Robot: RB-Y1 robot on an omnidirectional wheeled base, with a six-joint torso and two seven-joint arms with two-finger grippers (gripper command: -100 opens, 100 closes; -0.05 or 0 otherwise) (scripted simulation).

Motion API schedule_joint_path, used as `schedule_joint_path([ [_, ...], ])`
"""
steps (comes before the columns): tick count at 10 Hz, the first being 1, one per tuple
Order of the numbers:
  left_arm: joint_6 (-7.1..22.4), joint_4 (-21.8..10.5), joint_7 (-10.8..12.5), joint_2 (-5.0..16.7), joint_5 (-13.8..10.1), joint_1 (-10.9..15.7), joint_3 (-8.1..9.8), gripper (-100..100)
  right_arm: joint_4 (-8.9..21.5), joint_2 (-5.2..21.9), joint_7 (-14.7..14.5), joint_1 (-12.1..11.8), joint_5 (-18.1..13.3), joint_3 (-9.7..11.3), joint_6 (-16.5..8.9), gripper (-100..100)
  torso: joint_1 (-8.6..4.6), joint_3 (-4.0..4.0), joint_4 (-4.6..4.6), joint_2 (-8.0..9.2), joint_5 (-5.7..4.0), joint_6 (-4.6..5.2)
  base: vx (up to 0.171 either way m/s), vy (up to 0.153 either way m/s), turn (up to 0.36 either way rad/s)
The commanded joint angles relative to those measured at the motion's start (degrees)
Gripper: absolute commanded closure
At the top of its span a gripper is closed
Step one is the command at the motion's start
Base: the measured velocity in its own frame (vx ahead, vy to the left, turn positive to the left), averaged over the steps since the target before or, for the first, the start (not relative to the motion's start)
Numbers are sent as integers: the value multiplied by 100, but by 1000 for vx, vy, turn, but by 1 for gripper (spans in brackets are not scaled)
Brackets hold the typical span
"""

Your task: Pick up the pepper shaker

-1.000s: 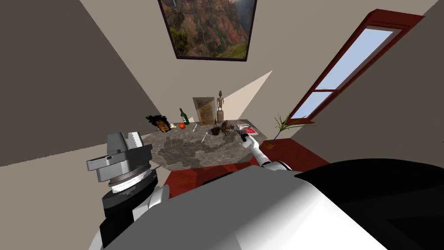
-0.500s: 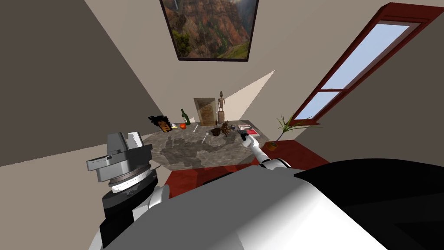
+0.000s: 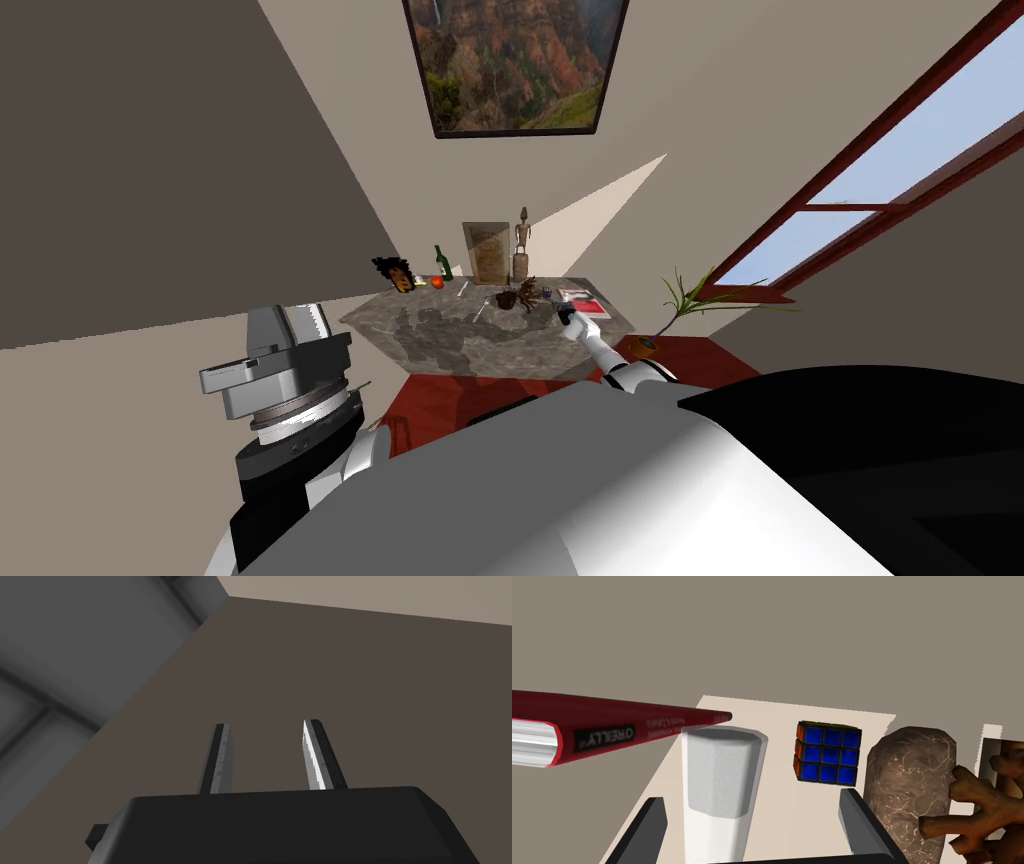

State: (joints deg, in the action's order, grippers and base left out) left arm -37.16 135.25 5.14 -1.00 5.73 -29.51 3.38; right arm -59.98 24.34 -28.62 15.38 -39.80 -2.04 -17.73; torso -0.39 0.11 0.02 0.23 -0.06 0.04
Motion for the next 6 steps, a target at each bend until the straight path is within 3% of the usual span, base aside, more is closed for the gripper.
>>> schedule_joint_path([
  [1, 0, 0, 0, 0, 0, 0, 0, 0, 142, 162, 286, 28, 59, 169, -157, -100, 0, 0, 0, 0, 0, 0, -106, -55, 362],
  [3, 0, 0, 0, 0, 0, -2, 1, 0, 142, 162, 539, 28, 59, 169, -157, -100, 4, -7, -2, -16, 0, 6, -23, -28, 23],
  [4, 0, 0, 0, 0, 0, -3, 1, 0, 419, 438, 750, 70, 61, 443, -376, -100, 11, -16, -6, -31, 1, 6, -69, -33, 294],
  [5, 0, 0, 0, 0, 0, -1, 0, 0, 454, 453, 890, 70, 61, 443, -376, -100, 6, -10, -4, -18, 1, -1, -93, -53, 433],
  [6, 0, 0, 0, 0, 0, -1, 0, 0, 454, 453, 1042, 70, 61, 443, -376, -100, 2, -5, -1, -11, 0, -1, -53, -42, 107],
])
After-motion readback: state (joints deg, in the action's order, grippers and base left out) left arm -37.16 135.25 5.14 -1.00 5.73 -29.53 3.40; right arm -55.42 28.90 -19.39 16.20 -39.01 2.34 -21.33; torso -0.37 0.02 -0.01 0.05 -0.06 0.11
